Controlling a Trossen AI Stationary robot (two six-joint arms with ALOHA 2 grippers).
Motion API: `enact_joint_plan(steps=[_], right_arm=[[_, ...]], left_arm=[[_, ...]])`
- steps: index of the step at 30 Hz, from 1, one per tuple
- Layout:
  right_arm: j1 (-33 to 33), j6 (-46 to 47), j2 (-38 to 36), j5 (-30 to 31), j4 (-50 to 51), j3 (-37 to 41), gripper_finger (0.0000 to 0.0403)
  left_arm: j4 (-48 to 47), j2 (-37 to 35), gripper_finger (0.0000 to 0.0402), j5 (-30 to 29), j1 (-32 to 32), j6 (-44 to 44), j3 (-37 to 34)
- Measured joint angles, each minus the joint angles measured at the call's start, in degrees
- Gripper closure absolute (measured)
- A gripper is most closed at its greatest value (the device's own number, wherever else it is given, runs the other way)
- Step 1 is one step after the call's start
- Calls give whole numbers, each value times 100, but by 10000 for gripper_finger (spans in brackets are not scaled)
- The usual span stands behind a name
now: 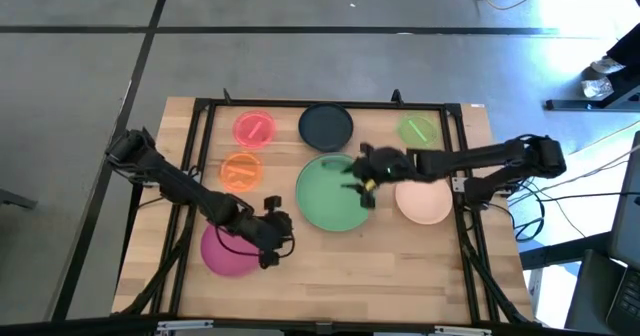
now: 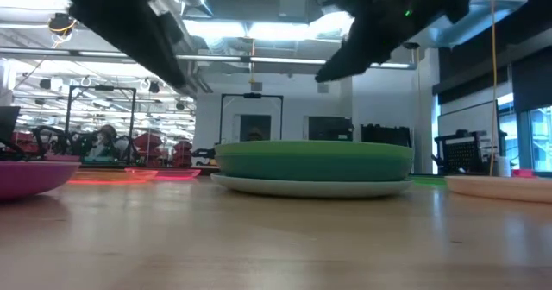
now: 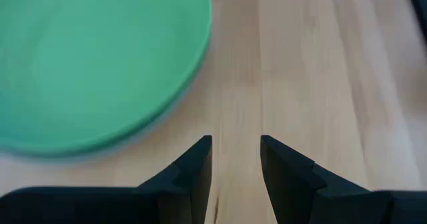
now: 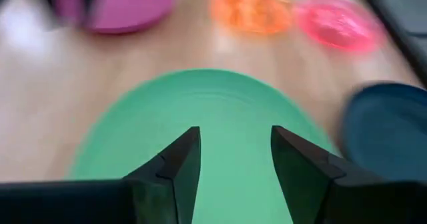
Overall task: Stack plastic plates
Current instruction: Stack the pink plate on top of the light green plate
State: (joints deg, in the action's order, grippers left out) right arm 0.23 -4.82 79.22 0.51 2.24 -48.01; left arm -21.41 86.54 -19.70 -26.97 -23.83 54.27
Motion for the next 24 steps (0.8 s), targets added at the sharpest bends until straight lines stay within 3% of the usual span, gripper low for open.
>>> enact_joint_plan(steps=[4, 10, 18, 24], right_arm=[[708, 55, 92, -6, -262, 88, 231], [1675, 296, 440, 45, -1114, 429, 231], [2533, 510, 1091, 178, -1739, 553, 231], [2733, 605, 1331, 401, -1907, 553, 231]], left_arm=[[-1481, -6, 282, 180, -21, -104, 511], [-2578, -7, 282, 301, 1, -258, 775], [-2723, -7, 282, 589, 3, -118, 231], [-2701, -4, 282, 737, 25, 217, -253]])
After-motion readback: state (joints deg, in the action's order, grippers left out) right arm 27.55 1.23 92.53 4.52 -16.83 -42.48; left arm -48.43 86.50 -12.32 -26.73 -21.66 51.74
